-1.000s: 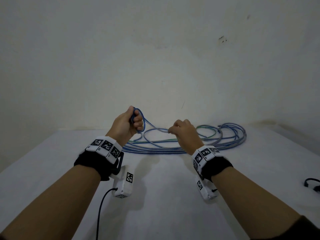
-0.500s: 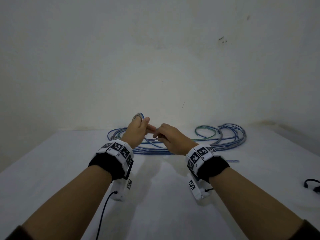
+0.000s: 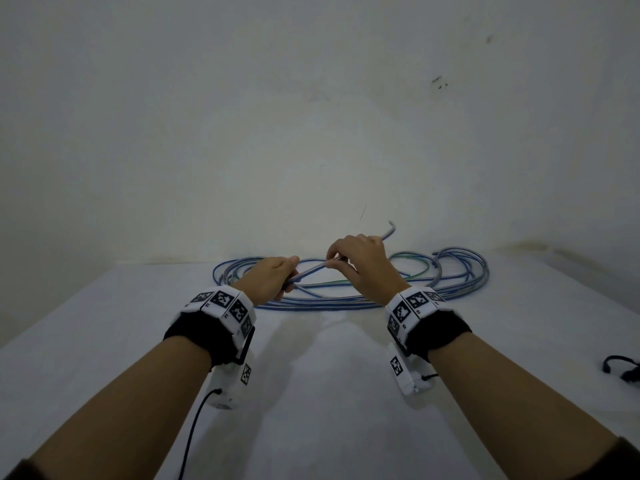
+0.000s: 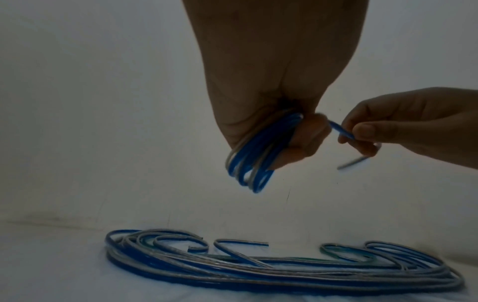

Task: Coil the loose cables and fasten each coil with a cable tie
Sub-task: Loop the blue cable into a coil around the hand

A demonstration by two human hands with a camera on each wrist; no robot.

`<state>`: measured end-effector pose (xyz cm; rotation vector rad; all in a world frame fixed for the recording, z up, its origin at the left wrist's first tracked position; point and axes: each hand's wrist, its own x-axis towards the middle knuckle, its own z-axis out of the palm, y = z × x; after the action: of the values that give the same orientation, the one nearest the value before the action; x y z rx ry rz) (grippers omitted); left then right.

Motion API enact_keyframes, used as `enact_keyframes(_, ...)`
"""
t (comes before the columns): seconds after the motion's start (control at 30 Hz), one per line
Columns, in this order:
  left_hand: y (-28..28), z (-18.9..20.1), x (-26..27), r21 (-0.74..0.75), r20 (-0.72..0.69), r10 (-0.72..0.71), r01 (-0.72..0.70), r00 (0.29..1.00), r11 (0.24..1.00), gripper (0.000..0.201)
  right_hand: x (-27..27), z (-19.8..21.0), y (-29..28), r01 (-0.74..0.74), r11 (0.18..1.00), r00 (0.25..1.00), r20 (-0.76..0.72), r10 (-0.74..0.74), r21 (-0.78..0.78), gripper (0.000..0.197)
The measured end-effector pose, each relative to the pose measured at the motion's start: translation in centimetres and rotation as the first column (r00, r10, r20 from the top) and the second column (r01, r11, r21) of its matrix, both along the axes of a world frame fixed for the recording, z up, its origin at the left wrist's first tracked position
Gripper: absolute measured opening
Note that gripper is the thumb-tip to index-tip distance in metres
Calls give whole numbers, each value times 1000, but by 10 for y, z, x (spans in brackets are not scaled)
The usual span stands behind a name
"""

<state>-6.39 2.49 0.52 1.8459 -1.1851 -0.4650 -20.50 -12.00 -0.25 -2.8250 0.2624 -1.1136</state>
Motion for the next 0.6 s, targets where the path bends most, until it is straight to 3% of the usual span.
enact_keyframes(0.17,1,3,-5,12,-146,-98,100,984,995,54,3,6,8,-67,991,997,-25,70,117,17)
enact_keyframes(0.37,8,13,-10,-131,-399,-158,114,903,985,41,5,1,0,-184,967,983,19,184,175,23)
enact_keyframes(0.6,13,21,-2,-240,-553,-186,59,812,969,46,3,-9,-15,-117,978,993,9,117,172,22)
